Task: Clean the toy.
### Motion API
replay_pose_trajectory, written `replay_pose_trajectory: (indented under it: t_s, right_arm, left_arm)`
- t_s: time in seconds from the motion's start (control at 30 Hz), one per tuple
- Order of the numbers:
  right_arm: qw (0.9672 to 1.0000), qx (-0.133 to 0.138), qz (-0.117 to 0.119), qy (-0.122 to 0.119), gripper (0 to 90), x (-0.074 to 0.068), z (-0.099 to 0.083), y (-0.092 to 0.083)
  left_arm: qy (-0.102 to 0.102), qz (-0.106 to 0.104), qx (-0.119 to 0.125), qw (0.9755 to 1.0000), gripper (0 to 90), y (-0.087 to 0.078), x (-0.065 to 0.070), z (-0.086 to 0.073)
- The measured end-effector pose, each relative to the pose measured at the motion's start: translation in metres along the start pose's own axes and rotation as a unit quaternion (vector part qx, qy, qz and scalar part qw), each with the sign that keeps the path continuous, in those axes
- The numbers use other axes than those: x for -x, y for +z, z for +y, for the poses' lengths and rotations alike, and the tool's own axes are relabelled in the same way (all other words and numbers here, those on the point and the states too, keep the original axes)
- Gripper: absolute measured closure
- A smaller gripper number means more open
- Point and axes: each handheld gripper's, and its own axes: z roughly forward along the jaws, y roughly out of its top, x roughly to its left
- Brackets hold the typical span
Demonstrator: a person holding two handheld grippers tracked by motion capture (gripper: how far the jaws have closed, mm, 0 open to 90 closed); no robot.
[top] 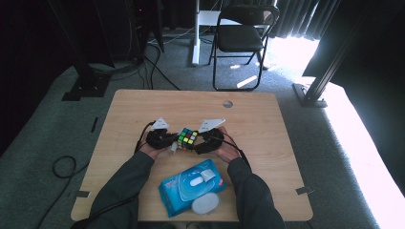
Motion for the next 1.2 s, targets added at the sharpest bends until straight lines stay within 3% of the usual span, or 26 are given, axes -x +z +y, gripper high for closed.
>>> replay_pose_trajectory:
  t_s: [0.2,0.8,0.9,1.2]
  right_arm:
    - [0.9996,0.006,-0.017,0.022,34.4,0.007,-0.001,-0.004]
    - [0.9980,0.020,-0.039,0.045,34.4,0.010,0.000,-0.006]
    - [0.9966,0.040,-0.041,0.060,34.3,0.013,0.002,-0.008]
    - [0.9963,0.037,-0.044,0.063,34.4,0.011,0.004,-0.004]
  left_arm:
    - [0.004,-0.003,-0.009,0.9999,85.7,0.003,0.001,-0.004]
    - [0.000,-0.003,-0.009,1.0000,85.7,0.003,0.000,-0.010]
    - [0.011,-0.010,-0.011,0.9998,85.6,0.006,0.004,-0.013]
    - [0.033,-0.019,-0.005,0.9993,85.6,0.008,0.015,-0.009]
